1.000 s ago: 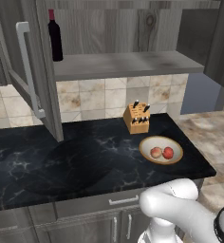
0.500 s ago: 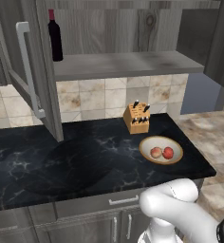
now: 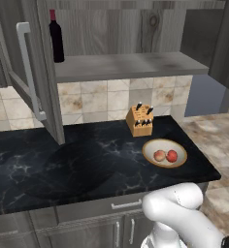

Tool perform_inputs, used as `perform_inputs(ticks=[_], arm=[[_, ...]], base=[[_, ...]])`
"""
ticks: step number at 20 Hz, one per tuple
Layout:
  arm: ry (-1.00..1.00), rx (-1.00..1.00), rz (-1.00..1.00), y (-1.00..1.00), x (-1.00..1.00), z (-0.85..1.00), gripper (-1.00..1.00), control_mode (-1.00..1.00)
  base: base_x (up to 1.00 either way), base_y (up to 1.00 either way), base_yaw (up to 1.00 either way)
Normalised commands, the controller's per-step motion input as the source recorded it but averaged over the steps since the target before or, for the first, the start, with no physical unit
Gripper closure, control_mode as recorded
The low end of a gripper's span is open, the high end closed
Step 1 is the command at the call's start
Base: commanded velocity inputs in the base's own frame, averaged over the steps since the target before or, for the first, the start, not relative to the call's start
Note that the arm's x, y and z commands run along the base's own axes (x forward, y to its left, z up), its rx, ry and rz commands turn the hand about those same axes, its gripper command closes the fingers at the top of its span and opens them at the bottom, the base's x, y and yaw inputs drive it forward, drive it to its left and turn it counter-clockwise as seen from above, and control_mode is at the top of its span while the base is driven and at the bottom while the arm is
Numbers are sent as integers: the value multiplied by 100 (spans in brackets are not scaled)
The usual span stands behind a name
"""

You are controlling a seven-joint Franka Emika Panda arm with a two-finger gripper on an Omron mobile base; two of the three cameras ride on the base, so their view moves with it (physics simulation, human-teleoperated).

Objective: Open the cabinet. Pick the peach and peach from the cabinet and place them into the bowl. Then close the cabinet.

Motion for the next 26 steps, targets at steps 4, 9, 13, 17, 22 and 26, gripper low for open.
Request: perform_inputs(ticks=[4, 9, 13, 17, 22, 26], arm=[[-6, 19, 0, -19, 57, -12, -100, -100], [-1, 19, 0, -33, 56, -5, -100, -100], [0, 19, 0, -42, 53, -1, -100, -100], [-1, 17, 0, -32, 46, 0, -100, -100], [-5, 11, 0, -8, 11, 0, -100, -100], [-9, 5, 1, 0, -7, 0, -100, -100]], base=[[0, 0, 0], [0, 0, 0], [0, 0, 0], [0, 0, 0], [0, 0, 0], [0, 0, 0]])
